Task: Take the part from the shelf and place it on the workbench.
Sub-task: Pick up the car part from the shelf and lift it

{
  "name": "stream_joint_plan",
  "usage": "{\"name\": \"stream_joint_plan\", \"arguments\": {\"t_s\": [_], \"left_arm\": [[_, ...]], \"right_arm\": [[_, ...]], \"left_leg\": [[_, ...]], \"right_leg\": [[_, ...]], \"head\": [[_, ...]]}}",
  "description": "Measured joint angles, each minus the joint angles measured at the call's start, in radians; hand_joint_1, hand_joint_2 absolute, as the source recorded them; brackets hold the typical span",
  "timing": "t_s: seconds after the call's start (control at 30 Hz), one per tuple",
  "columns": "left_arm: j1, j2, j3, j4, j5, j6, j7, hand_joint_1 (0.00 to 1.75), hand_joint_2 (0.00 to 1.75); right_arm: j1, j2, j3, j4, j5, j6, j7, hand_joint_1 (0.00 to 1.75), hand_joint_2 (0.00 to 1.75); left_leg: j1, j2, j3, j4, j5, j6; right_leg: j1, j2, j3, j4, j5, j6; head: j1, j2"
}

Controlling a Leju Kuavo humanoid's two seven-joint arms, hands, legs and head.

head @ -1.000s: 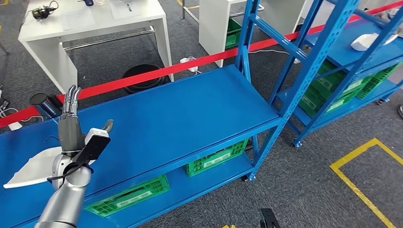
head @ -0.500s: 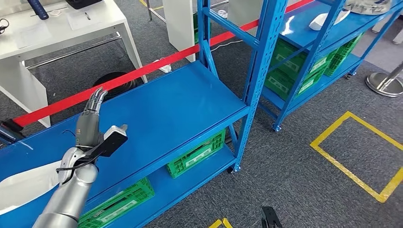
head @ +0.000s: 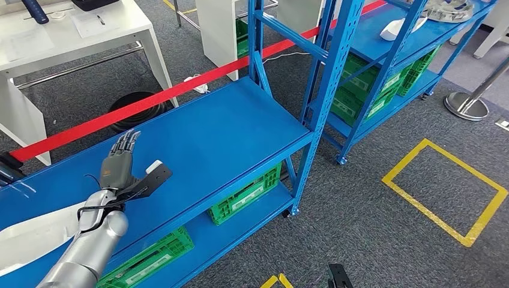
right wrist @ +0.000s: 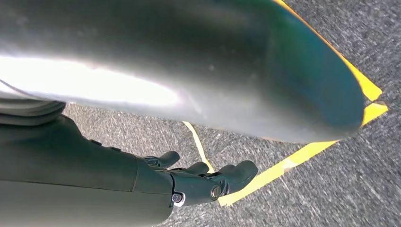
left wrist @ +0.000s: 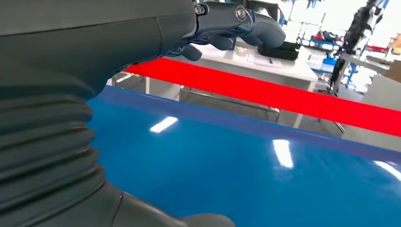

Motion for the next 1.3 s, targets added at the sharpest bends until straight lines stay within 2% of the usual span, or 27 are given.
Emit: {"name": "stream_joint_plan", "arguments": {"t_s": [0.23,0.43,0.63,0.77,0.87,0.97,1.0,1.1,1.3], "left_arm": [[0.01,0.001,-0.001,0.002,-0.017,0.036,0.017,0.0,0.0],[0.016,0.001,0.009,0.0,-0.054,0.081,0.029,0.0,0.0],[0.03,0.0,0.052,-0.021,-0.055,0.137,0.035,0.0,0.0],[0.042,0.001,0.088,-0.037,-0.097,0.2,0.1,0.0,1.75],[0.047,0.007,0.109,-0.045,-0.142,0.206,0.148,0.0,1.75],[0.053,0.015,0.124,-0.049,-0.177,0.196,0.18,0.0,0.44],[0.056,0.018,0.127,-0.05,-0.197,0.194,0.197,0.0,0.44],[0.064,0.027,0.135,-0.054,-0.264,0.193,0.248,0.0,1.75],[0.074,0.037,0.144,-0.056,-0.324,0.192,0.29,0.0,1.75]], "right_arm": [[0.0,0.0,0.0,0.0,0.002,0.002,-0.002,0.0,0.0],[0.0,0.0,-0.005,0.0,0.006,0.004,-0.002,0.0,0.0],[0.0,0.0,-0.006,0.0,0.019,0.006,-0.001,0.0,0.0],[0.0,0.0,-0.006,0.0,0.028,0.005,0.0,0.0,0.0],[0.0,0.0,-0.006,0.0,0.034,0.004,-0.001,0.0,0.0],[0.0,0.0,-0.006,0.0,0.038,0.006,-0.002,0.0,0.0],[0.0,0.0,-0.006,0.0,0.039,0.006,-0.003,0.0,0.0],[0.0,0.0,-0.006,0.0,0.041,0.006,-0.004,0.0,0.0],[0.0,0.0,-0.006,0.0,0.04,0.006,-0.01,0.0,0.0]], "left_leg": [[-0.001,0.0,-0.001,0.001,0.0,0.004],[-0.001,0.0,-0.001,0.0,0.0,0.004],[0.0,0.0,-0.001,0.0,0.001,0.003],[0.0,0.0,-0.001,0.0,0.001,0.003],[0.0,0.0,-0.001,-0.001,0.001,0.003],[0.0,0.0,-0.001,-0.001,0.001,0.003],[0.0,0.0,-0.001,-0.001,0.001,0.003],[0.0,0.0,-0.001,-0.001,0.001,0.003],[0.0,0.0,-0.001,-0.001,0.001,0.003]], "right_leg": [[-0.001,-0.001,0.001,-0.003,0.002,0.009],[0.0,-0.001,-0.001,-0.002,0.002,0.009],[0.0,-0.001,-0.001,-0.002,0.002,0.009],[0.0,-0.001,-0.002,-0.001,0.002,0.009],[0.0,-0.001,-0.002,-0.001,0.002,0.009],[0.0,-0.001,-0.002,-0.001,0.002,0.009],[0.0,-0.001,-0.002,-0.001,0.002,0.009],[0.0,-0.001,-0.002,-0.001,0.002,0.009],[0.0,-0.001,-0.002,-0.001,0.002,0.009]], "head": [[0.0,0.0],[0.0,0.0],[-0.001,0.0],[-0.001,0.0],[0.0,0.0],[0.0,0.0],[0.0,0.0],[0.0,0.0],[0.0,0.0]]}}
